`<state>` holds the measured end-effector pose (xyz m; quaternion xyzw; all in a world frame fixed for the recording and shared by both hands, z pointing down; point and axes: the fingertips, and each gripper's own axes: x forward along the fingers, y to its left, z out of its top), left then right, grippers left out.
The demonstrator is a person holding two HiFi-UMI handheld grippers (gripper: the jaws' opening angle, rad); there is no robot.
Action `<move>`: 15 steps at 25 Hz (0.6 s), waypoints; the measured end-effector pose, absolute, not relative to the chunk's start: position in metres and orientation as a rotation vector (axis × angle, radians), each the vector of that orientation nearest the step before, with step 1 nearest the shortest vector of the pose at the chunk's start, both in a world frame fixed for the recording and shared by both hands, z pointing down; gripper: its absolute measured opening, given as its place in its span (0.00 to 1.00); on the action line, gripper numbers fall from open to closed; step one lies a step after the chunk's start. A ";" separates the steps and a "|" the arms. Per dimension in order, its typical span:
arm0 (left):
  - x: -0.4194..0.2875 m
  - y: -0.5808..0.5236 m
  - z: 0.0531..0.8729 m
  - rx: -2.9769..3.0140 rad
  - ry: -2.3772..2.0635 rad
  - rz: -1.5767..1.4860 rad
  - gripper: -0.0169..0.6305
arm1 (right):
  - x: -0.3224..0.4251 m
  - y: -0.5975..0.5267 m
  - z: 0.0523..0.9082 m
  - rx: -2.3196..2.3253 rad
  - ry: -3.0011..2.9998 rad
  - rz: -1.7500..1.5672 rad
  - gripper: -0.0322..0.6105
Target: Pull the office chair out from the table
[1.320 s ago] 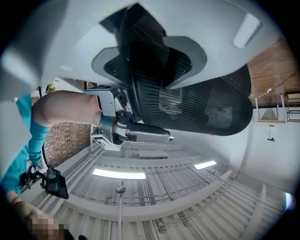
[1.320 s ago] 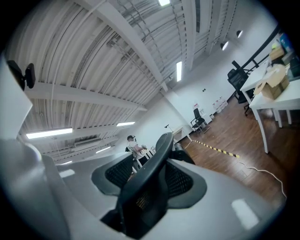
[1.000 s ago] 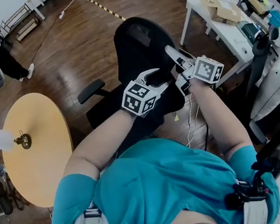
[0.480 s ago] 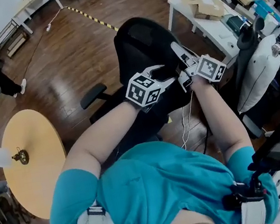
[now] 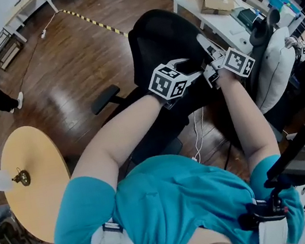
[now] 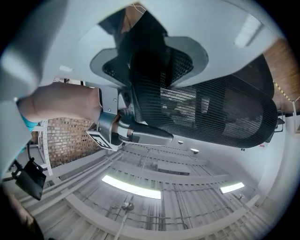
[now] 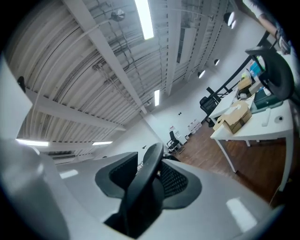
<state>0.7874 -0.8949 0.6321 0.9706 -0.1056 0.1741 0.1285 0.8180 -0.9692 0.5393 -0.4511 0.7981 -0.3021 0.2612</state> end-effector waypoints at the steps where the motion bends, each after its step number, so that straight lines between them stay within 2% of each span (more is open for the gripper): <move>1: 0.793 -0.896 0.633 2.820 -0.305 0.514 0.40 | 0.823 -0.971 0.539 -1.229 2.170 -0.808 0.27; 12: 0.834 -0.901 0.637 2.836 -0.355 0.567 0.40 | 0.878 -0.975 0.547 -1.466 2.238 -0.706 0.28; 15: 0.822 -0.894 0.634 2.842 -0.365 0.570 0.36 | 0.890 -0.966 0.543 -1.578 2.288 -0.609 0.29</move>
